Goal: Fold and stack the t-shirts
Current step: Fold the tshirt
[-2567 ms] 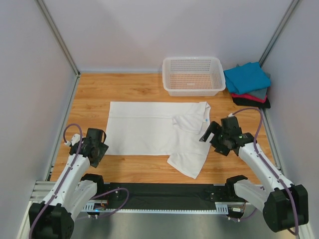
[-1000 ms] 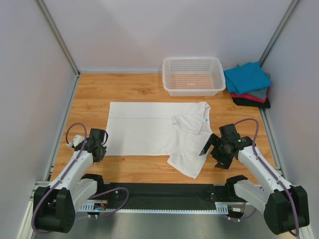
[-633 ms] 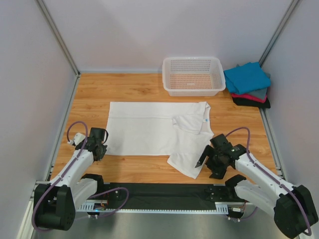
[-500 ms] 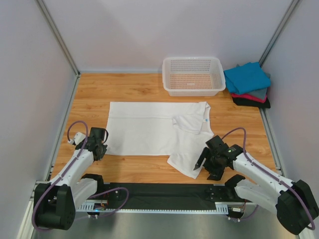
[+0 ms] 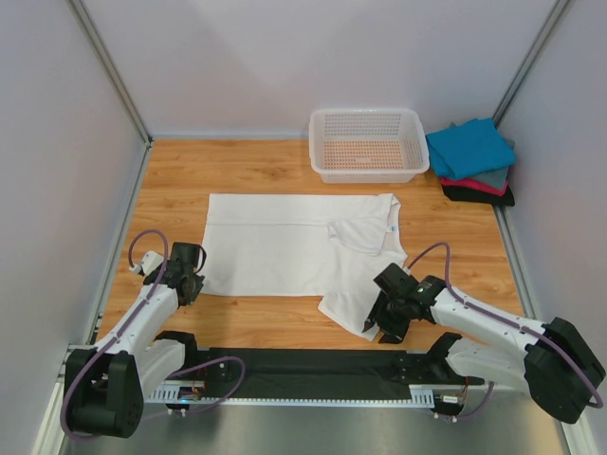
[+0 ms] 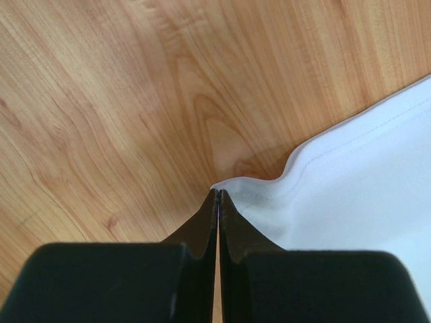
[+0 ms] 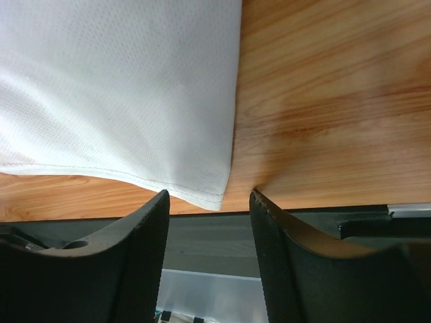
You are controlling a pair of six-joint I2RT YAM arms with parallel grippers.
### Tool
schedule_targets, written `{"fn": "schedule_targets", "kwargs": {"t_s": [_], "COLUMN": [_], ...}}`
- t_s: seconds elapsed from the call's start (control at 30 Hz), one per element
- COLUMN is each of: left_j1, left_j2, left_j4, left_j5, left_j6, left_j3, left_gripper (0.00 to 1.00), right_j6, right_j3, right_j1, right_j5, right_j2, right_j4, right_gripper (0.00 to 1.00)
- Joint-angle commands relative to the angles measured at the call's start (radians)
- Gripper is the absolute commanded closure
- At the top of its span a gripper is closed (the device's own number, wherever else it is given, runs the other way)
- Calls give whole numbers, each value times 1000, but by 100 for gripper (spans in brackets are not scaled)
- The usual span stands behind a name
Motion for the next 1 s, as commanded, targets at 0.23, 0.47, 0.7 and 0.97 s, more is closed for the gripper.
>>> {"fn": "schedule_targets", "kwargs": {"t_s": [0.23, 0.47, 0.7, 0.97], "left_j1": [7, 7, 7, 7], "left_j2": [6, 12, 26, 52], "left_j4": [3, 1, -43, -62], "left_j5": [-15, -17, -27, -38], "left_j6": [15, 15, 18, 69], "left_j3": [2, 6, 52, 159], "left_gripper": [100, 100, 100, 100], "right_j6": [56, 44, -7, -155], "right_j3": [-2, 3, 96, 283], "right_j1": [6, 6, 2, -100], "right_j5": [40, 32, 84, 100], "right_j2": [11, 11, 0, 40], "right_j4": [79, 80, -30, -65], "right_gripper": [71, 92, 99, 100]}}
